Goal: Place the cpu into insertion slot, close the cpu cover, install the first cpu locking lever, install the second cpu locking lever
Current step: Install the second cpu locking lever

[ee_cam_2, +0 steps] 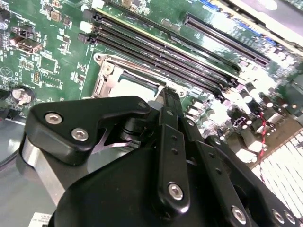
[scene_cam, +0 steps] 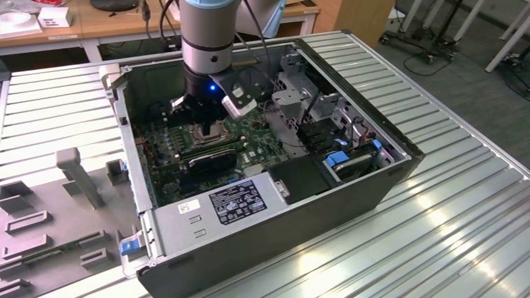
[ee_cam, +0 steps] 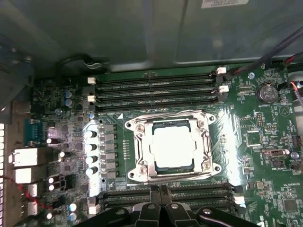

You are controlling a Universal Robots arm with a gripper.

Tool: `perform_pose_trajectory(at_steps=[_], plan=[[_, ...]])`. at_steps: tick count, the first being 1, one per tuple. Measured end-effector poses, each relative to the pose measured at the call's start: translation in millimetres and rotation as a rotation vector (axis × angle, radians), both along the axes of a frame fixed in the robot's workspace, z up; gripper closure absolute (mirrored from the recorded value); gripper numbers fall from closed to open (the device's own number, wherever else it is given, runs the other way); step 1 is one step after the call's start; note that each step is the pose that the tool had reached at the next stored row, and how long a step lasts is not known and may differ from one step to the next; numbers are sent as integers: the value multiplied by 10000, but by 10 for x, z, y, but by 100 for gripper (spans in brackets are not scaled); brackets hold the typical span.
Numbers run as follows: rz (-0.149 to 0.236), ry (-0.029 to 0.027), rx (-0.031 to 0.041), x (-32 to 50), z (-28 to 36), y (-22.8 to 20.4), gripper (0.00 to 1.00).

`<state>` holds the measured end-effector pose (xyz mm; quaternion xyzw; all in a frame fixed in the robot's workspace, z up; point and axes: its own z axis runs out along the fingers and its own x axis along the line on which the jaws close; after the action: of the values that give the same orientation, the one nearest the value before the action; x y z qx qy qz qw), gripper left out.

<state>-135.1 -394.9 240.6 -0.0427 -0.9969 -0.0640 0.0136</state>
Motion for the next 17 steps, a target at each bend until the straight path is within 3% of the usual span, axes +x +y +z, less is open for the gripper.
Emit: perform_pose_trajectory(at_steps=[5, 11, 17], plan=[[-1, 8, -28, 0, 85, 0, 89], [-1, -5, -50, -4, 82, 0, 89], [1, -181, -93, 0, 62, 0, 89]])
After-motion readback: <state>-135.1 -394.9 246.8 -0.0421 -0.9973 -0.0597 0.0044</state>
